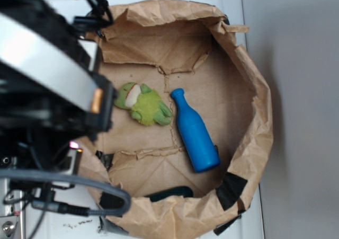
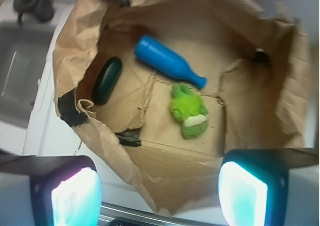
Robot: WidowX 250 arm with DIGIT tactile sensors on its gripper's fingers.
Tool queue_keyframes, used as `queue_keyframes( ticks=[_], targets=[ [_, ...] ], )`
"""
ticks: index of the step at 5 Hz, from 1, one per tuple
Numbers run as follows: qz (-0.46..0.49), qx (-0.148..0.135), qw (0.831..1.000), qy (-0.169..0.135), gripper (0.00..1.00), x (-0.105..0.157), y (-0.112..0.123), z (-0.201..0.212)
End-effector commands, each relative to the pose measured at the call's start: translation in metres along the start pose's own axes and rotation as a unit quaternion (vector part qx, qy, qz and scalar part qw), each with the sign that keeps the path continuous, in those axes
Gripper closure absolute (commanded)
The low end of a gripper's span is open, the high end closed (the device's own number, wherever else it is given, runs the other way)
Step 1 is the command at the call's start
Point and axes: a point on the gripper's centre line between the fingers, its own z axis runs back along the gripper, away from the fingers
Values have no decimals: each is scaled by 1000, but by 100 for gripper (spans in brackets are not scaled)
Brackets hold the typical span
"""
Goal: Grab the blue bottle.
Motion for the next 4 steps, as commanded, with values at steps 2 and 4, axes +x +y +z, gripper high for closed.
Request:
queue_keyframes(
  ticks=[2,4],
  targets=[
    [55,-3,998,4,0,74,36,8],
    [55,-3,998,4,0,74,36,8]
  ],
)
